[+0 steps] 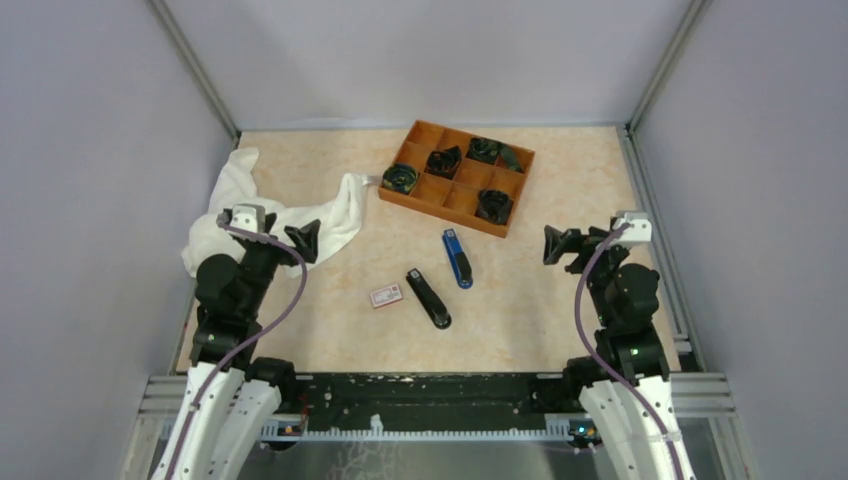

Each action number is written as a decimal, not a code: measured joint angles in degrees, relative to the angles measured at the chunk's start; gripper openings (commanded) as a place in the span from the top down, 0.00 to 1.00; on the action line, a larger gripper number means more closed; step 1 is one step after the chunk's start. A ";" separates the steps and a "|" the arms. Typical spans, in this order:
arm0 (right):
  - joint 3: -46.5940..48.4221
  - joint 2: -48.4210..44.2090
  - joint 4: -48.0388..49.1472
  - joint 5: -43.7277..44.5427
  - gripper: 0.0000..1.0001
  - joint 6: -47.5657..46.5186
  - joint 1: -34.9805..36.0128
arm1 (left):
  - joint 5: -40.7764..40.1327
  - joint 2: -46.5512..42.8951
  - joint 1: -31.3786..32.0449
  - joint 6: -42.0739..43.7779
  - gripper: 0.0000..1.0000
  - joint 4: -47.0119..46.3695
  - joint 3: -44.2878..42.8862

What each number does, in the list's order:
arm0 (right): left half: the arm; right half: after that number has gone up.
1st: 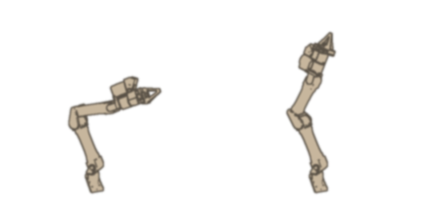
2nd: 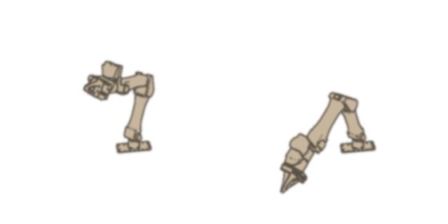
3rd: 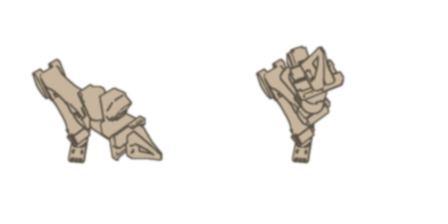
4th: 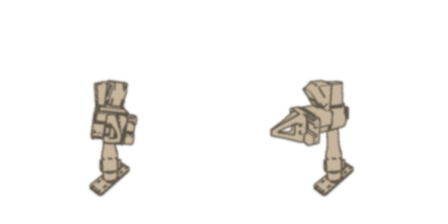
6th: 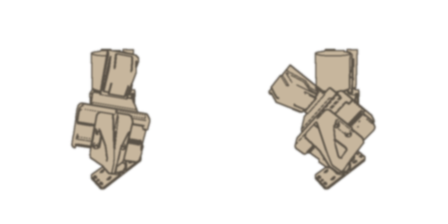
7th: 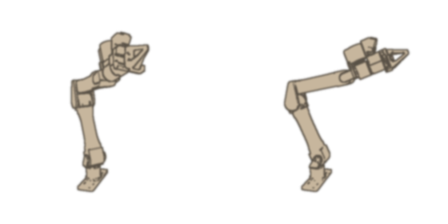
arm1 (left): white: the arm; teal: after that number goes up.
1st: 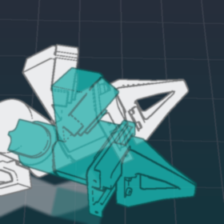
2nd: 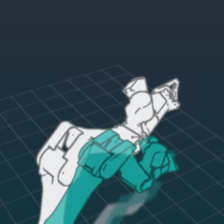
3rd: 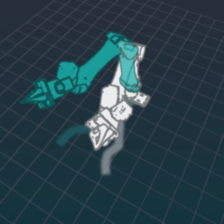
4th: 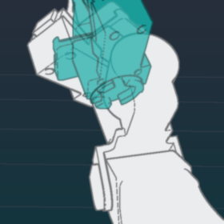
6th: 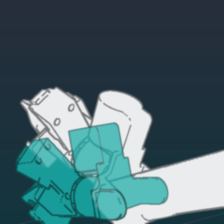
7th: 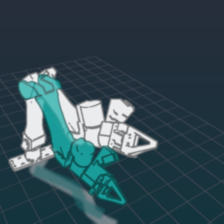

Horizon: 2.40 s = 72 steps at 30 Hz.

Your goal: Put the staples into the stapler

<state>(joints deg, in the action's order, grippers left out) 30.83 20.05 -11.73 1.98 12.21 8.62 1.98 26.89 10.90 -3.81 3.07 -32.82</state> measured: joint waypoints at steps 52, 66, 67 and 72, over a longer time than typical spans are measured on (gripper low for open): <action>13.44 61.07 9.64 -14.78 0.03 3.26 49.11 | 15.56 29.07 8.13 -26.86 0.13 4.28 4.90; 15.34 69.61 11.74 -6.84 0.03 2.21 49.40 | 12.15 35.69 10.84 -28.72 0.26 0.20 7.02; 15.37 70.18 11.74 -6.03 0.03 2.08 49.37 | 12.15 36.17 10.99 -28.81 0.27 -0.13 7.30; 16.20 73.57 11.23 -4.55 0.04 0.81 49.35 | 11.74 37.44 11.52 -29.42 0.27 -0.46 8.61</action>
<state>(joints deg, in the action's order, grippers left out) 47.03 93.62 -0.49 -2.57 13.02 57.98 13.72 64.34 22.41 -33.23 2.61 -24.21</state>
